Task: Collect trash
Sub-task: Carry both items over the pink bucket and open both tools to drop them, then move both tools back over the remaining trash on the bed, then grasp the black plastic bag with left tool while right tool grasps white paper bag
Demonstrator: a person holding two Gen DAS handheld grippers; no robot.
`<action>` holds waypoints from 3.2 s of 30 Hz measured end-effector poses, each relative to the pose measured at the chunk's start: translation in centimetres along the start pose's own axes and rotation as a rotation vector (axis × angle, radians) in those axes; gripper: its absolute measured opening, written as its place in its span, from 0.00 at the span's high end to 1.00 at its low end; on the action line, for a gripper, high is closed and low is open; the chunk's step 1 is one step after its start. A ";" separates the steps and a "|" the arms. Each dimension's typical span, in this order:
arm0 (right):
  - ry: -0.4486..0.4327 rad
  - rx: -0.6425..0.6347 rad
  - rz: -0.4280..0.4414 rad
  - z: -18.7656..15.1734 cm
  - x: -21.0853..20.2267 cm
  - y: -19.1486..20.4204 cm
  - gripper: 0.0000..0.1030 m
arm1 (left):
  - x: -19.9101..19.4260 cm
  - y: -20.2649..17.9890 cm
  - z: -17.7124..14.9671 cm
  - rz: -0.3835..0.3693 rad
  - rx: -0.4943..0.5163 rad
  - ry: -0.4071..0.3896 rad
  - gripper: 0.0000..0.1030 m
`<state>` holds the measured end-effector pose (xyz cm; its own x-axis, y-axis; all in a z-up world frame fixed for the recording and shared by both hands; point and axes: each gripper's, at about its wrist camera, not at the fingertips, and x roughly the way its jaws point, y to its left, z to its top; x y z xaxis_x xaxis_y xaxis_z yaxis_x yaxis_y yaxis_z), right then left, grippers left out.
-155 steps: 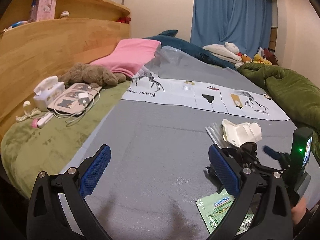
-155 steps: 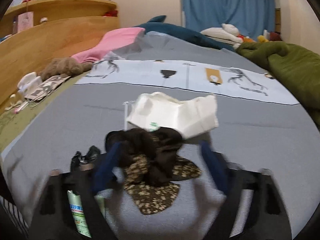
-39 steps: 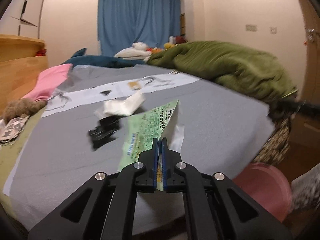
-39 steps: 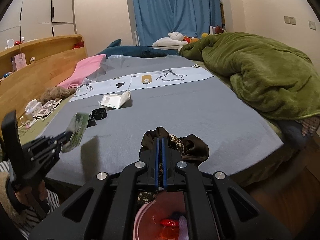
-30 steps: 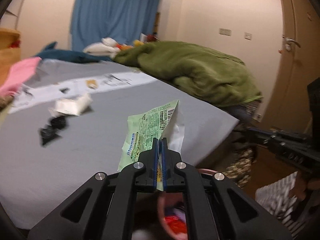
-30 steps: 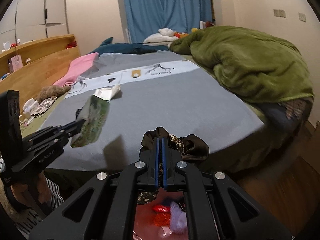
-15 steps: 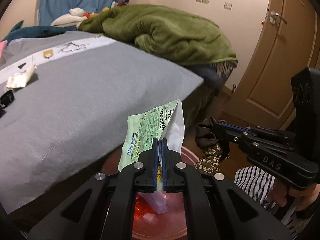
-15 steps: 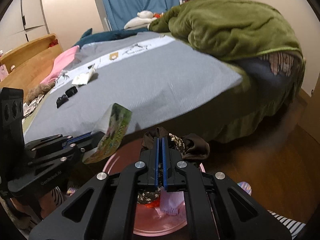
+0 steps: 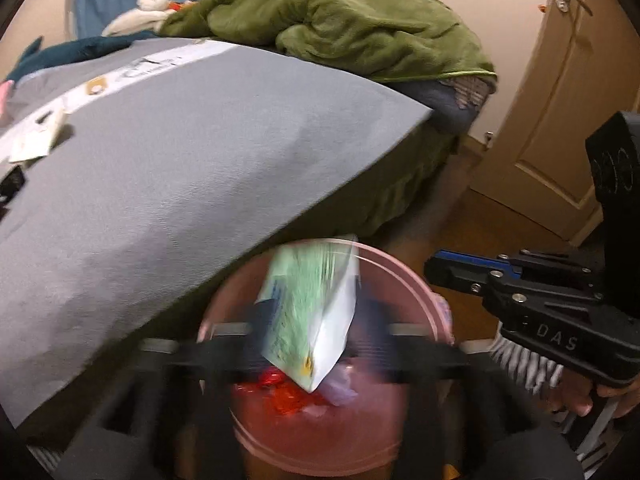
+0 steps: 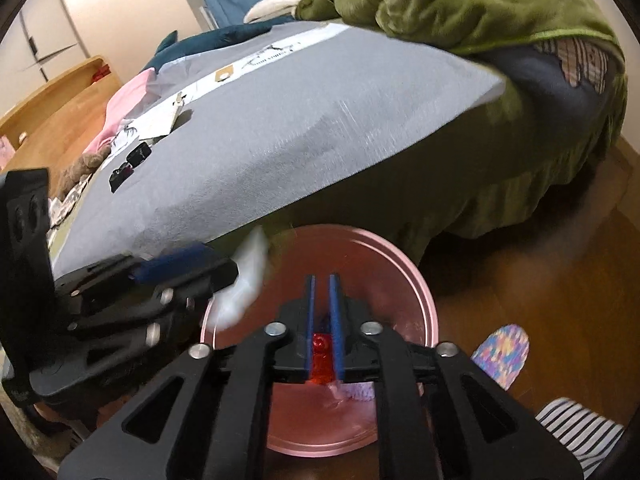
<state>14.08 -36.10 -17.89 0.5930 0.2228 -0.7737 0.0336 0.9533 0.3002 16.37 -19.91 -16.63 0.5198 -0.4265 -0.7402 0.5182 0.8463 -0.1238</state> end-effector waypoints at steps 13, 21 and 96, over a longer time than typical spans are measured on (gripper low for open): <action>-0.086 -0.011 -0.068 0.6 -2.3 1.5 0.19 | -5.2 2.8 1.0 0.131 -0.054 -0.092 0.14; -0.155 -0.148 -0.059 0.7 -4.7 7.2 0.05 | -10.2 5.5 1.3 0.164 -0.145 -0.181 0.12; -0.289 -0.287 0.058 26.2 24.2 29.5 0.05 | -2.0 36.1 4.9 0.427 -0.495 -0.212 0.07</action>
<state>50.46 -7.96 -13.15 0.7901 0.2500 -0.5596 -0.2077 0.9682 0.1393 37.37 9.95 -16.33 0.7574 -0.0335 -0.6521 -0.1067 0.9789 -0.1742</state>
